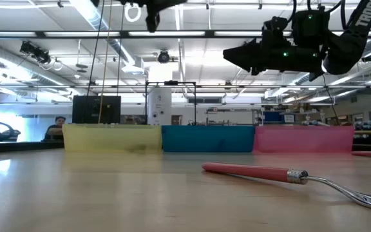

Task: Sort silverware by color (type)
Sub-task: Put the bottom pink fork into the red bin

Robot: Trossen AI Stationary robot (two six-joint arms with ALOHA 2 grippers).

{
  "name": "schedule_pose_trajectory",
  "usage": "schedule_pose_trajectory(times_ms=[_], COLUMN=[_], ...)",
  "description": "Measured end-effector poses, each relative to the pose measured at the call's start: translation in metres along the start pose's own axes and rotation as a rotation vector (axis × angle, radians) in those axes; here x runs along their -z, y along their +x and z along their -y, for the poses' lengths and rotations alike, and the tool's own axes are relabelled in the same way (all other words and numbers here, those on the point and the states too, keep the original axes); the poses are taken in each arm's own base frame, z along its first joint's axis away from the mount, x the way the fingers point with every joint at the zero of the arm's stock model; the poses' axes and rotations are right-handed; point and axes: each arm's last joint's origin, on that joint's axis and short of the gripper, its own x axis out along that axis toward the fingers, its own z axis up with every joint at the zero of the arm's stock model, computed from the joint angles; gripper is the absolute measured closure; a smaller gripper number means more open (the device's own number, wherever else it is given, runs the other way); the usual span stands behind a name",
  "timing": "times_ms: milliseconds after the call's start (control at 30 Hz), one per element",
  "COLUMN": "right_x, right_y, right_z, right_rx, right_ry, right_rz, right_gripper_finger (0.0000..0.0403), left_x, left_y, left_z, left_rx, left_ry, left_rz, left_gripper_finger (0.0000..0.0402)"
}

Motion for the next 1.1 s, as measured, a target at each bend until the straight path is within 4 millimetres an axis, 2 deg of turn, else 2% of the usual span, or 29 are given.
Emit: schedule_pose_trajectory(times_ms=[267,567,800,1100], right_x=[0.000,0.005,0.000,-0.003], right_y=[0.001,0.001,0.000,0.002], right_z=[-0.003,-0.004,-0.013,-0.030], right_rx=[-0.012,-0.045,-0.307,-0.393], right_ry=[0.000,0.016,0.094,0.129], right_rz=[0.001,-0.050,0.003,0.016], right_gripper_finger=[0.0247,0.0247,0.0247,0.0247], left_x=[-0.015,-0.010,-0.005,0.008], left_y=[-0.046,-0.092,-0.111,-0.131], left_z=[0.027,0.061,0.082,0.085], left_rx=[-0.019,-0.204,-0.250,-0.435], left_ry=[0.068,0.149,0.197,0.162], left_rz=[0.039,0.063,0.090,0.044], left_gripper_finger=[0.0324,0.0324,0.0324,0.0324])
